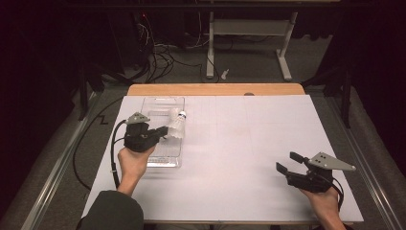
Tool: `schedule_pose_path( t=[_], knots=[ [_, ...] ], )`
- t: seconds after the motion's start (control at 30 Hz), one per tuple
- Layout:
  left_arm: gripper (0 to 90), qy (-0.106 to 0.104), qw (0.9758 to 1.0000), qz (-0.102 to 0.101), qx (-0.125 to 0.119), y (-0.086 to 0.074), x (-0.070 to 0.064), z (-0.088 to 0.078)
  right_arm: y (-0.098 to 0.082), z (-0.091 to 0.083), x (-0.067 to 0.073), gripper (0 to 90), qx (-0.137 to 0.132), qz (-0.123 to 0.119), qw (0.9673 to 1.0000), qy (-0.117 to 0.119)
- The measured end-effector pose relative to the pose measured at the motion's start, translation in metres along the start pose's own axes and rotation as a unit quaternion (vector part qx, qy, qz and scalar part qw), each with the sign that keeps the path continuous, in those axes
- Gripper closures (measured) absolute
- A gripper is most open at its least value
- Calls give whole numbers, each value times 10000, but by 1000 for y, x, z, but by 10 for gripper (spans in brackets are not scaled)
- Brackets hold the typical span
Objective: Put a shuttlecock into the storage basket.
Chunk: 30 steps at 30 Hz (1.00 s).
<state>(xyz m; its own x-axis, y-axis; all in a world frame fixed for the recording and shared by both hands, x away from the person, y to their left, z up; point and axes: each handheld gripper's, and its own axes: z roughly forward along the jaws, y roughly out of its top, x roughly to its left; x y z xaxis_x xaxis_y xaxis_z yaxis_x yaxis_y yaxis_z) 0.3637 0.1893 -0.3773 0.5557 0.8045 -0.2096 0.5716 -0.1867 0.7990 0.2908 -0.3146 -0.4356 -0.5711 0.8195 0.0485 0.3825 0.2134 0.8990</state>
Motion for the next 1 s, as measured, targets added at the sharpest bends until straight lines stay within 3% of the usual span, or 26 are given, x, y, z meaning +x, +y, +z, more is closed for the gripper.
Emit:
schedule_pose_path(
  t=[1.0],
  knots=[
    [898,623,9974,-362,93,8,37,9,0,1,0,309,14,3,10000,10]
  ],
)
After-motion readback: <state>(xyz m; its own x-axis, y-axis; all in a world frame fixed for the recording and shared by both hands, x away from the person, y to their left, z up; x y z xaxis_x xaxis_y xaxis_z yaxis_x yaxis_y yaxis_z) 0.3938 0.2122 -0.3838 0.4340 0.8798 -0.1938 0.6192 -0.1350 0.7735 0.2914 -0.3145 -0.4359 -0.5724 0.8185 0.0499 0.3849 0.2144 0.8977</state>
